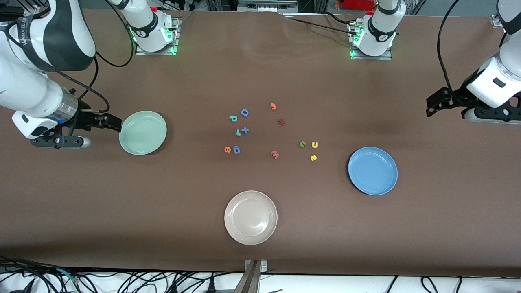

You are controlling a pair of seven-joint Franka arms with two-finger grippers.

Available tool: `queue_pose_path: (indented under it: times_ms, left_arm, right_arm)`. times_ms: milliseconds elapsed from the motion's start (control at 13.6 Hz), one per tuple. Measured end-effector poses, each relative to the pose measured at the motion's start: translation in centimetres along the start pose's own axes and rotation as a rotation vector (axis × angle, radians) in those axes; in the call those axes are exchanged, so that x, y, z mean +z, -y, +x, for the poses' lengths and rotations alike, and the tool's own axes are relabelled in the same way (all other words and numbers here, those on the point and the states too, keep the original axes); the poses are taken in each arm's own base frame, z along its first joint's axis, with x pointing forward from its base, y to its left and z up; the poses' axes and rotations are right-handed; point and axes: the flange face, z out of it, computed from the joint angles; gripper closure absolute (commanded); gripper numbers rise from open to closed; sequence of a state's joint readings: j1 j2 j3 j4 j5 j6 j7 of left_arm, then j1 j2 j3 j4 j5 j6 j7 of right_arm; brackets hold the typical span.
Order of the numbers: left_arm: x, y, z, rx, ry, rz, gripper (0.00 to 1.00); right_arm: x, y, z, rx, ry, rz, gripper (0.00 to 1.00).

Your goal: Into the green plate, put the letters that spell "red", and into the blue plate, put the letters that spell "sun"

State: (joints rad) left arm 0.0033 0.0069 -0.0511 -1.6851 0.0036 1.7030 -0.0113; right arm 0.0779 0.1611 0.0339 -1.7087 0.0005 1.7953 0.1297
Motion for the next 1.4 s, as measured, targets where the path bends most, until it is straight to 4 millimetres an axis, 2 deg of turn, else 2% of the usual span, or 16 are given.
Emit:
queue_pose_path:
  times_ms: [1400]
  left_arm:
    - [-0.1, 0.02, 0.09, 0.0, -0.009, 0.0, 0.0]
  right_arm:
    - [0.28, -0.17, -0.28, 0.002, 0.029, -0.004, 0.0]
